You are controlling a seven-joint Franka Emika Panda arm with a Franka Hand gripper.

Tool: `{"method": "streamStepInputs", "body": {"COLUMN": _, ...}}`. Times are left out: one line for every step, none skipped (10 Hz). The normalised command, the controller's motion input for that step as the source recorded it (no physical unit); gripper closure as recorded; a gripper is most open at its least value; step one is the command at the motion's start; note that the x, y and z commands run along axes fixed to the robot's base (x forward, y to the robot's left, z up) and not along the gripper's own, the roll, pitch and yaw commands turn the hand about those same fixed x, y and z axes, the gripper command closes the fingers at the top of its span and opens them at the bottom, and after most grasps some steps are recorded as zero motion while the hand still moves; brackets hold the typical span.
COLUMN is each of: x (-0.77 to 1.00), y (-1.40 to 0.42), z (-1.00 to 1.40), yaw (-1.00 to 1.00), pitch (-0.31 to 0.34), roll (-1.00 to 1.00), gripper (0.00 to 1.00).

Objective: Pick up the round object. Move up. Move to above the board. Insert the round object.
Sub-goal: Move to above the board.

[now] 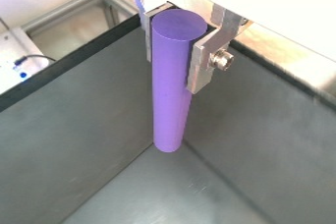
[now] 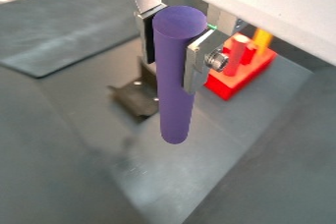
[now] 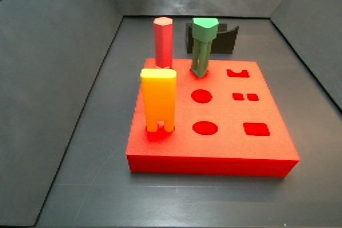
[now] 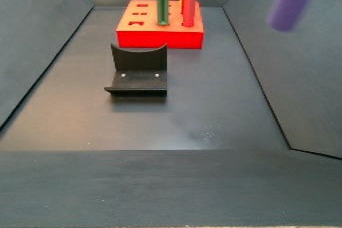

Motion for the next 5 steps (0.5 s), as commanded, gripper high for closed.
{"method": "streamStepInputs", "body": {"x": 0.24, "y": -1.00, "z": 0.03, "yaw": -0.19, "pitch": 0.370, "roll": 0.39, "gripper": 1.00}}
{"method": "streamStepInputs", "body": {"x": 0.24, "y": -1.00, "z": 0.03, "yaw": -0.08, "pitch": 0.205, "roll": 0.16, "gripper": 1.00}}
{"method": "streamStepInputs", "body": {"x": 0.24, "y": -1.00, "z": 0.03, "yaw": -0.04, "pitch": 0.142, "roll": 0.10, "gripper": 1.00}}
{"method": "streamStepInputs", "body": {"x": 0.24, "y": -1.00, "z": 0.03, "yaw": -0.03, "pitch": 0.113, "roll": 0.06, "gripper": 1.00}}
{"method": "streamStepInputs", "body": {"x": 0.25, "y": -1.00, "z": 0.03, "yaw": -0.01, "pitch": 0.081, "roll": 0.01, "gripper": 1.00}}
